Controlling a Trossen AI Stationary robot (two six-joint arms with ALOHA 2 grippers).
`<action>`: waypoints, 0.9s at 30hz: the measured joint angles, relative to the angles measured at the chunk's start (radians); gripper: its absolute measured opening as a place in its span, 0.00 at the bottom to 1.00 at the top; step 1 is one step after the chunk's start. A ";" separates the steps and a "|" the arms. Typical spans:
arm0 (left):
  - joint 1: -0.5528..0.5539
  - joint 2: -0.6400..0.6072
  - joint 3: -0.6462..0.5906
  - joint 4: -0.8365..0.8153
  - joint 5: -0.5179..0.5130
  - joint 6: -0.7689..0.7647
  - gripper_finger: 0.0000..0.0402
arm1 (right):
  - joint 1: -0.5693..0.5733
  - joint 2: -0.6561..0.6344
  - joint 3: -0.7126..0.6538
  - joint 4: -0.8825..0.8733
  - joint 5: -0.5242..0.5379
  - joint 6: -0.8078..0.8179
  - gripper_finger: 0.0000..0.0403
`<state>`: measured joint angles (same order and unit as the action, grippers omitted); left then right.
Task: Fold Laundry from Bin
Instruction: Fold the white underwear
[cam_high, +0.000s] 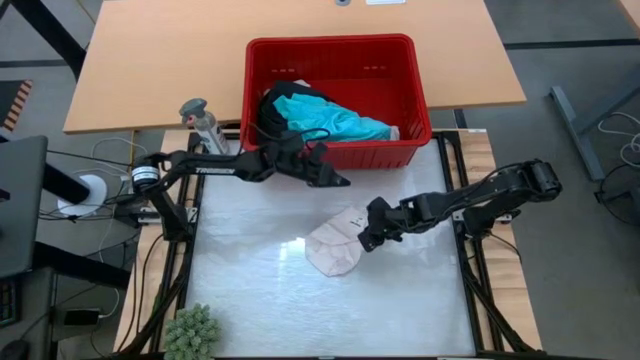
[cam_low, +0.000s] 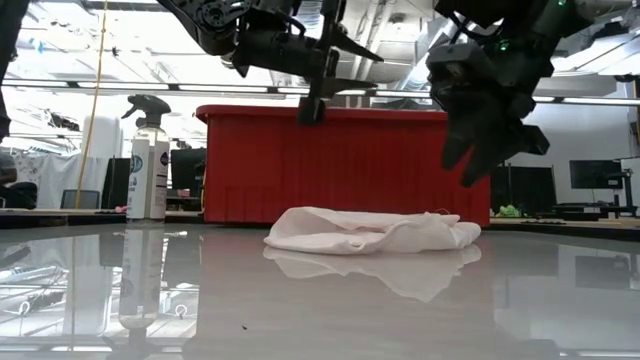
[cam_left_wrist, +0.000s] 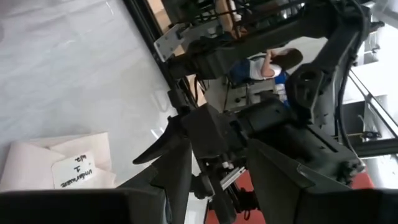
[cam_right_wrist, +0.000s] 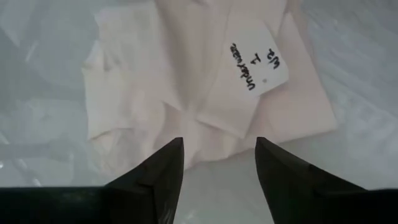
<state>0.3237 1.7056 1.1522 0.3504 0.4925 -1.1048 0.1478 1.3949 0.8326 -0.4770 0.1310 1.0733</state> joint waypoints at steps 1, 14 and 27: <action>0.001 0.000 0.000 0.000 0.001 0.002 0.35 | 0.000 0.006 -0.001 0.000 0.000 0.000 0.55; 0.004 0.000 0.000 -0.047 0.008 0.027 0.35 | -0.034 0.170 -0.001 0.116 -0.030 0.004 0.52; 0.004 0.000 0.000 -0.050 -0.015 0.029 0.35 | -0.046 0.180 -0.001 0.112 -0.058 0.007 0.22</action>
<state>0.3279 1.7058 1.1519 0.3008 0.4770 -1.0758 0.1017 1.5745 0.8318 -0.3653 0.0731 1.0807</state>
